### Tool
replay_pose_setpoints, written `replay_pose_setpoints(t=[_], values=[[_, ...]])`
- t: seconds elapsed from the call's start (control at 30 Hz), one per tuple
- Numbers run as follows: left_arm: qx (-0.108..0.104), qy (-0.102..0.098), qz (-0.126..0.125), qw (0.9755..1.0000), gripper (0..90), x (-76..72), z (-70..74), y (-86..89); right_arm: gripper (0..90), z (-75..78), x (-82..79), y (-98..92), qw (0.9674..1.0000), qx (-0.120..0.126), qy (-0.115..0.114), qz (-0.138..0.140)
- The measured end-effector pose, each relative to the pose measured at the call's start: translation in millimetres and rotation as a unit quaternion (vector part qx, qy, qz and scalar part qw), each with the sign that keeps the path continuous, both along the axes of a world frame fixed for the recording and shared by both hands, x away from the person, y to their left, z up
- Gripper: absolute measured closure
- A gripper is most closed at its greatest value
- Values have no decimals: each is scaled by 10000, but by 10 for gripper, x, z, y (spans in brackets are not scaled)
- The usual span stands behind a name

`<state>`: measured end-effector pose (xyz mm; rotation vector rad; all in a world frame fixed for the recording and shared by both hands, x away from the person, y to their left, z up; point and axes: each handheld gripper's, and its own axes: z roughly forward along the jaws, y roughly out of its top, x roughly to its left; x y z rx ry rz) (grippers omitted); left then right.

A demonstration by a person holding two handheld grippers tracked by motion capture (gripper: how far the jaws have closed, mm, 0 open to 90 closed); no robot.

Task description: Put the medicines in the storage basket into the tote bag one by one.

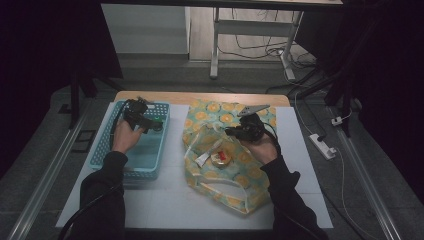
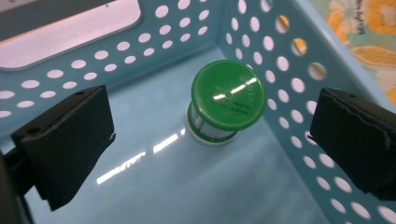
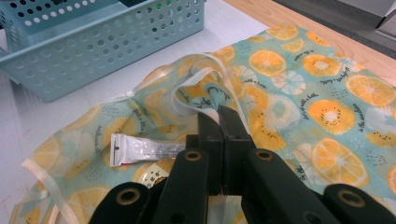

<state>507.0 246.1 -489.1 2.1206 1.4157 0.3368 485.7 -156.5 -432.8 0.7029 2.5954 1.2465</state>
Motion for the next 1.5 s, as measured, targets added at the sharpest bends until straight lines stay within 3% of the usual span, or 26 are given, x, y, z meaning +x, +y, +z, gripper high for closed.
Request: replay_pose_setpoints(t=[0.2,0.33,0.43,0.5,0.8,1.03,1.2,1.5], values=[[69,28,-126,9999,18,88,-34,-37,893,3,-1,-3,10000,11,6,-9],[107,42,-157,9998,87,124,-50,-48,893,11,-2,-8,10000,26,0,-12],[111,66,-271,9995,196,141,-53,-55,893,10,1,-12,10000,27,12,-13],[121,184,-330,9992,264,162,-65,-71,893,7,2,-11,10000,23,12,-6],[178,364,-356,9985,502,191,-81,-125,893,8,3,-10,10000,28,32,-3],[206,468,-200,9985,519,175,-55,-125,893,14,3,-12,10000,40,13,-2],[94,395,-110,9991,520,145,-2,-94,893,19,3,-18,10000,44,-2,2],[24,321,-181,9993,521,71,122,-84,894,25,-7,-7,10000,45,-20,16]])
